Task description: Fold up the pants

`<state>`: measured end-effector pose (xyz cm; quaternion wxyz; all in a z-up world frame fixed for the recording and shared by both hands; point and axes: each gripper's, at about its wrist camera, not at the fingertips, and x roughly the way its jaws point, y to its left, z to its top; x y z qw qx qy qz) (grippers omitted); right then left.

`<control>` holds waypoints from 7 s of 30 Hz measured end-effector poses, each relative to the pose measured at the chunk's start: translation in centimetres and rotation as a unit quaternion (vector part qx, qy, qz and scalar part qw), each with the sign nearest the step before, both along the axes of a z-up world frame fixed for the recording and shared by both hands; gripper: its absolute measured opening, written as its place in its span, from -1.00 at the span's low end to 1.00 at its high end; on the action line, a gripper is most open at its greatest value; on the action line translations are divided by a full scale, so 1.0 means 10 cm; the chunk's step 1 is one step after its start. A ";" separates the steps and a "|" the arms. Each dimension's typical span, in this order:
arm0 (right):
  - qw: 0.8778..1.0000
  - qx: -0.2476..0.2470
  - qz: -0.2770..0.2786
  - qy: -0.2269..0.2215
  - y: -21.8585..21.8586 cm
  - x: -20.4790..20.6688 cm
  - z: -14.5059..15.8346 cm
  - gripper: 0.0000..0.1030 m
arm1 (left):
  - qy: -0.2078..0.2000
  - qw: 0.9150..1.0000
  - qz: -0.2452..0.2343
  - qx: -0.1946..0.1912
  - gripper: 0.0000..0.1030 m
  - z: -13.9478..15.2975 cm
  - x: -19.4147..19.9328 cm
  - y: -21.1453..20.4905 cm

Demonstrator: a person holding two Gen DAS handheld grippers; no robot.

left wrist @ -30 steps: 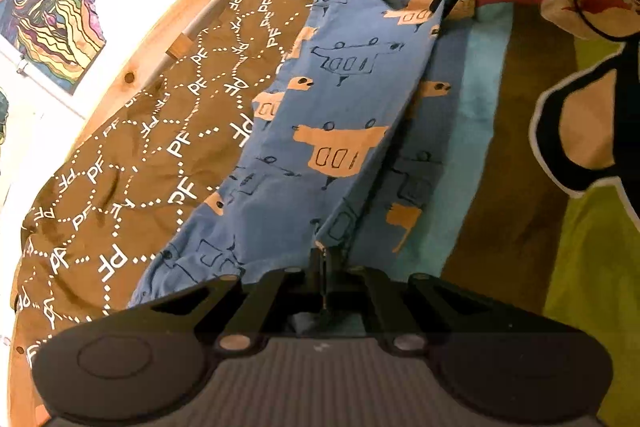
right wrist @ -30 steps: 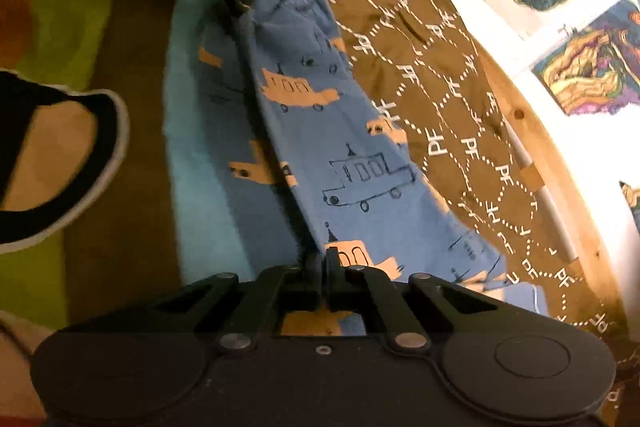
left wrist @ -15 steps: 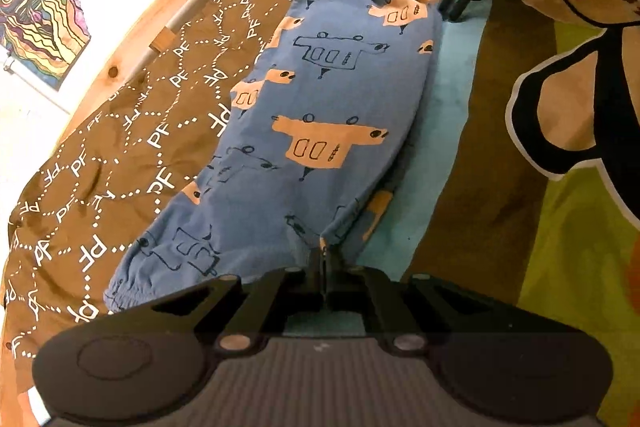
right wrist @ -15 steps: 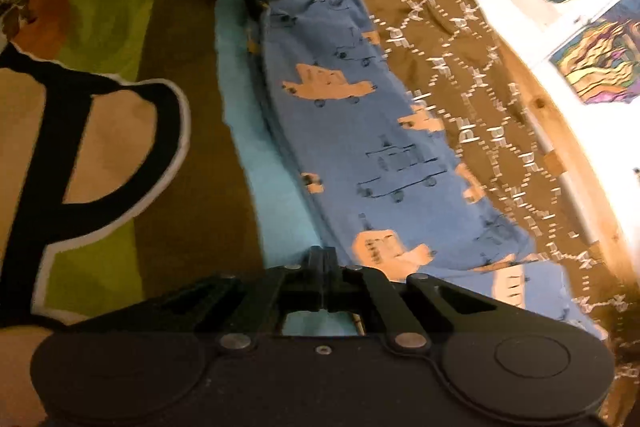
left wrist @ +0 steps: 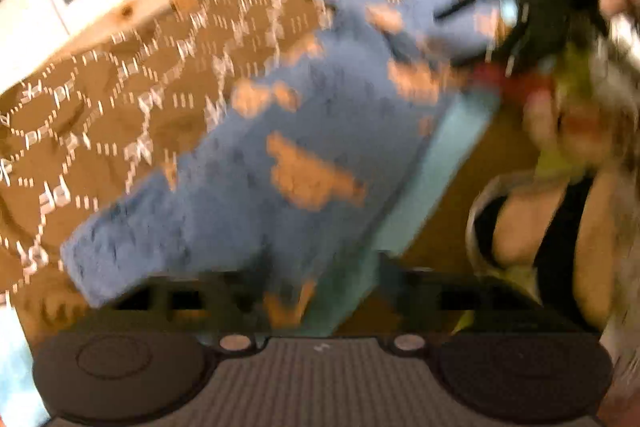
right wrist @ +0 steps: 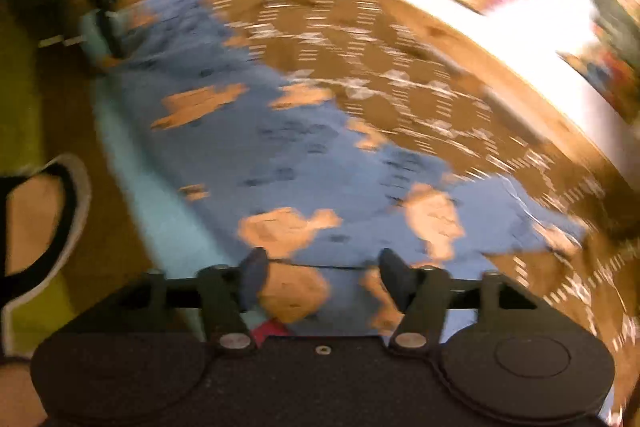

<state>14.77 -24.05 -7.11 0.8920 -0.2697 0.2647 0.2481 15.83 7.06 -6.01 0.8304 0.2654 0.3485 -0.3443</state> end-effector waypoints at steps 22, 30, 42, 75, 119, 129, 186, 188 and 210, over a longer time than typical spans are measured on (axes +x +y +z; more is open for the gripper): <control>0.969 0.166 -0.173 0.055 -0.97 1.56 0.74 0.70 | 0.044 0.978 -0.072 -0.192 0.64 -0.19 0.78 -2.07; 0.966 0.167 -0.183 0.075 -0.98 1.64 0.67 0.52 | 0.128 0.966 0.001 -0.225 0.35 -0.36 1.07 -2.02; 0.964 0.158 -0.192 0.096 -1.02 1.50 0.55 0.37 | 0.102 0.968 0.008 -0.231 0.12 -0.33 1.01 -2.07; 0.952 0.060 -0.250 0.165 -0.29 2.64 0.40 -0.56 | 0.124 0.962 0.055 -0.236 -0.99 -0.43 1.15 -2.11; 0.781 0.354 -0.515 0.014 -2.16 0.21 0.10 -0.59 | -0.010 0.982 -0.186 -0.038 -1.00 -0.54 0.34 -2.65; 0.806 0.295 -0.512 -0.005 -2.23 0.39 0.23 -0.15 | -0.001 0.984 -0.175 -0.042 -1.00 -0.55 0.37 -2.66; 0.967 0.173 -0.181 0.045 -0.65 0.53 0.24 0.51 | 0.074 0.988 0.127 -0.052 -0.23 0.00 2.05 -0.91; 0.967 0.184 -0.166 0.054 -0.47 0.63 0.22 0.51 | 0.092 0.986 0.127 -0.056 -0.23 -0.03 2.14 -0.93; 0.995 0.039 -0.046 0.075 0.26 1.55 0.23 -0.95 | -0.011 0.992 0.124 -0.025 -0.92 -0.04 1.97 -1.10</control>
